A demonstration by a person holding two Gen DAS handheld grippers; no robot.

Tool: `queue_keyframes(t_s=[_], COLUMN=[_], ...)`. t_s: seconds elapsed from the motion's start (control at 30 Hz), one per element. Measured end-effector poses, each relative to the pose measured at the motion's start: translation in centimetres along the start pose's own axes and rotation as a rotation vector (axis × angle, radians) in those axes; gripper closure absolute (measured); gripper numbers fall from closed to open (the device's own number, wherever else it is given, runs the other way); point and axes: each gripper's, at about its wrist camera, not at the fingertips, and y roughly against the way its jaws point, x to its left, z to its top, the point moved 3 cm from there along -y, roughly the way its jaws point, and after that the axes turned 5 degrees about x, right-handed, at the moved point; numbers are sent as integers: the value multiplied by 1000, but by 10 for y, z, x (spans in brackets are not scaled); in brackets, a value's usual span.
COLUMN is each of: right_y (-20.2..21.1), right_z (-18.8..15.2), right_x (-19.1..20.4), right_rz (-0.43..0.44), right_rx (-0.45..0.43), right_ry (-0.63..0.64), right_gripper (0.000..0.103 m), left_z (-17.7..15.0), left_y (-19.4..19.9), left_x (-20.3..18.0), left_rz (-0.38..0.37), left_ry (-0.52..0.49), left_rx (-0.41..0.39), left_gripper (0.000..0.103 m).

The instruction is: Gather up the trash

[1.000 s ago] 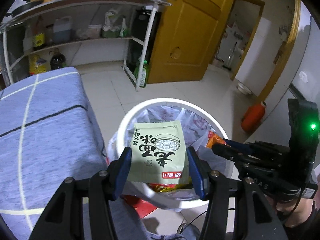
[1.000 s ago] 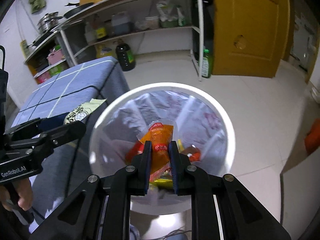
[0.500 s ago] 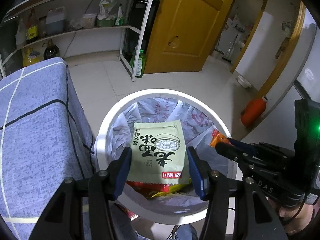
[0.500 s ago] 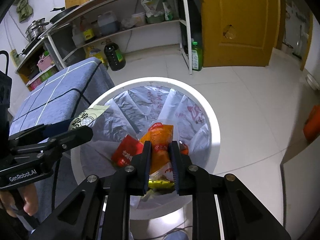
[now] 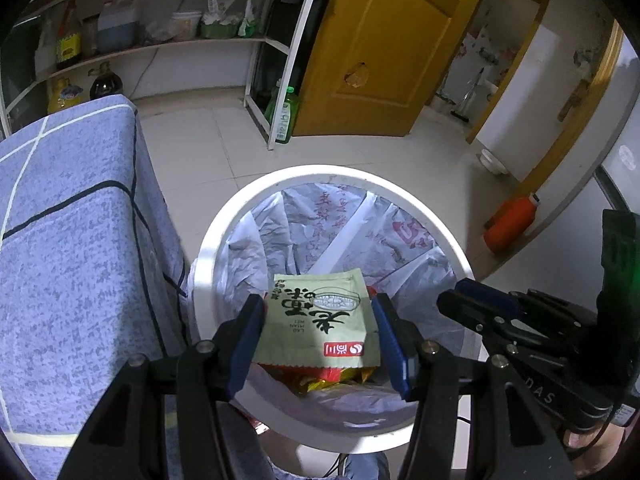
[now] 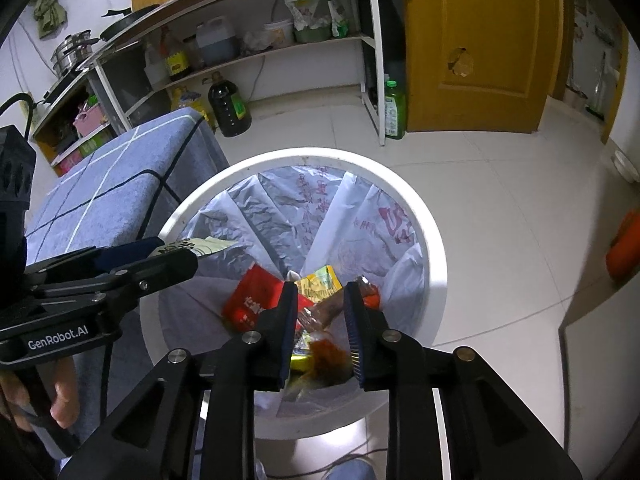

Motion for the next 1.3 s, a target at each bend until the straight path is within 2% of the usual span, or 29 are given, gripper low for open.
queue_keyframes(t_s=[0.1,0.3,0.57,0.63,1.07,1.3], right_y=[3,14,37,44,90,101], right_z=[0,0,-10,-16,-61,-90], right_x=[0,3,22,27,64,65], right_rz=[3,0,-4,-3,-6,-72], right_rx=[-9,-29,-66,-81,-183,-215], right_ry=[-5,-3,33,44,55,50], right_gripper=[66,66,66,66,66,66], left_z=[1,1,-9,-15,-64,-99], left_y=[2,11,42,53,118,131], left_x=[-1,-1,-3,-3,-3,0], left_rz=[-1,-4,17,23,72,120], left_ry=[-1,3,-9,-16,-35,-40], left_rx=[-8,-26,-84,-104,-214,-231], left_gripper=[45,45,42,39,39,39])
